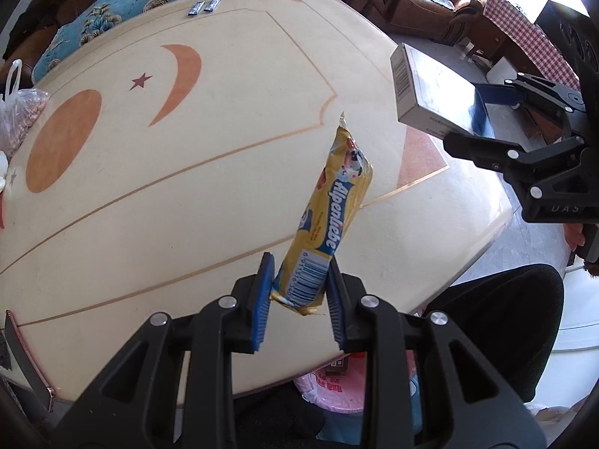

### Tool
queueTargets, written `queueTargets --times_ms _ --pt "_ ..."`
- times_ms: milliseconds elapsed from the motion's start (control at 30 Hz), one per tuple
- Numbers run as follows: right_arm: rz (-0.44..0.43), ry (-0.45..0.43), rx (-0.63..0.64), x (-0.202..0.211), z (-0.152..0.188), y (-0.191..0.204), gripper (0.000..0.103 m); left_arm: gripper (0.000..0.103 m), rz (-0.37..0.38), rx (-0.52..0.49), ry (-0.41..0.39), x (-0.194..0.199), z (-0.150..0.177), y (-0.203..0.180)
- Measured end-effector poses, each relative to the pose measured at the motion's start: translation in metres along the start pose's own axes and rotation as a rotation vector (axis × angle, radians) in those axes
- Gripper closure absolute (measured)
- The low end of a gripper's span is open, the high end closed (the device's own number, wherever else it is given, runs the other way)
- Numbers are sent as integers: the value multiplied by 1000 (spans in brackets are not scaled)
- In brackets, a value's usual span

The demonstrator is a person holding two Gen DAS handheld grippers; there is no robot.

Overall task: Collect trash
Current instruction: 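Lift the yellow wrapper with the left tool while the right tool carries the card box to the bin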

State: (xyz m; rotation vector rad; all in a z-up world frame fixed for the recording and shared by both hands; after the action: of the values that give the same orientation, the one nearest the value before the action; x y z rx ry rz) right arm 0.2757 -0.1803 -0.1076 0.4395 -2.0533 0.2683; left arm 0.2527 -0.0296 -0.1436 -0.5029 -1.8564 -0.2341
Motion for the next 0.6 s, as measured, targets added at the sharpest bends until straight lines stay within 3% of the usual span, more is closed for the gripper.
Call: queueTargets --times_ms 300,600 --pt "0 -45 39 52 15 32 30 75 -16 -27 -62 46 7 -16" --pt "-4 -76 101 87 39 77 30 75 -27 -55 -94 66 40 -33"
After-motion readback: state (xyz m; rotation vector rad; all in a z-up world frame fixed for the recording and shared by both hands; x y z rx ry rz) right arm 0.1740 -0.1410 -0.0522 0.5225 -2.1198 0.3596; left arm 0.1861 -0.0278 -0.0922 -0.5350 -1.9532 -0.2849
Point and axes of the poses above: each gripper's, at about its wrist camera, not at the fingertips, and x roughly against the way its jaws point, y to its left, z to its underside, the point moved 7 cm from there along -x, roughly the way its jaws point, and after that the axes turned 2 degrees about -z, right-handed, at the moved point
